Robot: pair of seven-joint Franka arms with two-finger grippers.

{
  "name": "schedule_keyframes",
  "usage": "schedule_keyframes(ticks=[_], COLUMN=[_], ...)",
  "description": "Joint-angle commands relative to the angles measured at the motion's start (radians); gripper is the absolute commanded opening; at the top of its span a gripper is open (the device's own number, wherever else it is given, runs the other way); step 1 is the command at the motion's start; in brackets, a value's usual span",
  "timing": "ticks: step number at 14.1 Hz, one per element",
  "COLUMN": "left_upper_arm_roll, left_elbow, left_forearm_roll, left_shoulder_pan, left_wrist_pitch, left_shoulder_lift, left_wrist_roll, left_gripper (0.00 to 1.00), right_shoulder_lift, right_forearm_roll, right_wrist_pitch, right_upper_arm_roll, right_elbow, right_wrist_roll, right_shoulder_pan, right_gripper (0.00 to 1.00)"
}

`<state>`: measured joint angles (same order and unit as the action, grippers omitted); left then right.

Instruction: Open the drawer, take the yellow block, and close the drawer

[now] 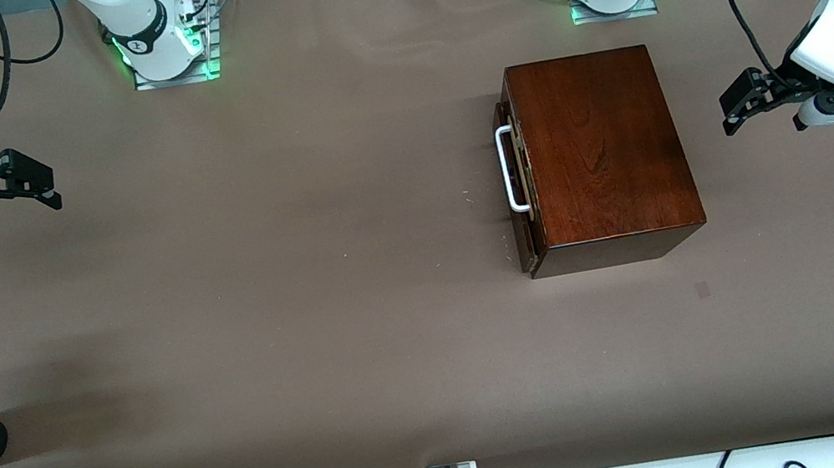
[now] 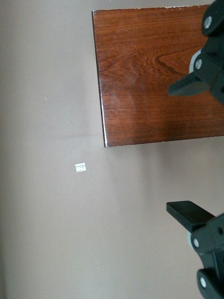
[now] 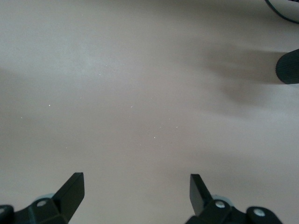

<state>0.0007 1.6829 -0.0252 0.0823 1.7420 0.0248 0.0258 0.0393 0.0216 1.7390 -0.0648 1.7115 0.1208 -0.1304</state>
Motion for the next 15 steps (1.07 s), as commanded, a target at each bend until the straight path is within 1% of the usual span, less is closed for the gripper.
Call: schedule_keyframes(ticks=[1, 6, 12, 13, 15], left_upper_arm_roll=[0.002, -0.002, -0.021, -0.022, -0.040], left_elbow=[-0.038, -0.041, -0.063, -0.064, -0.066], left_forearm_roll=[0.011, 0.010, 0.030, 0.053, 0.141], left_shoulder_pan=[-0.012, -0.009, 0.002, 0.004, 0.004], left_wrist_pitch=[-0.054, -0.091, -0.261, -0.281, -0.308], left_shoulder_lift=[0.014, 0.015, 0.014, 0.014, 0.014], left_wrist_roll=[0.003, 0.003, -0.003, -0.004, -0.009], left_gripper=[1.00, 1.00, 1.00, 1.00, 1.00], right_shoulder_lift=[-0.006, -0.006, -0.006, -0.006, -0.006], right_forearm_roll=[-0.006, -0.006, -0.006, -0.006, -0.006], right_wrist_pitch=[-0.021, -0.021, -0.021, -0.021, -0.021], right_upper_arm_roll=[0.000, 0.000, 0.000, 0.000, 0.000], right_elbow=[-0.021, -0.021, -0.021, -0.021, -0.021], right_wrist_roll=[-0.012, -0.012, -0.012, -0.012, -0.012], right_shoulder_pan=[0.000, 0.000, 0.000, 0.000, 0.000], right_gripper=[1.00, 1.00, 1.00, 1.00, 1.00])
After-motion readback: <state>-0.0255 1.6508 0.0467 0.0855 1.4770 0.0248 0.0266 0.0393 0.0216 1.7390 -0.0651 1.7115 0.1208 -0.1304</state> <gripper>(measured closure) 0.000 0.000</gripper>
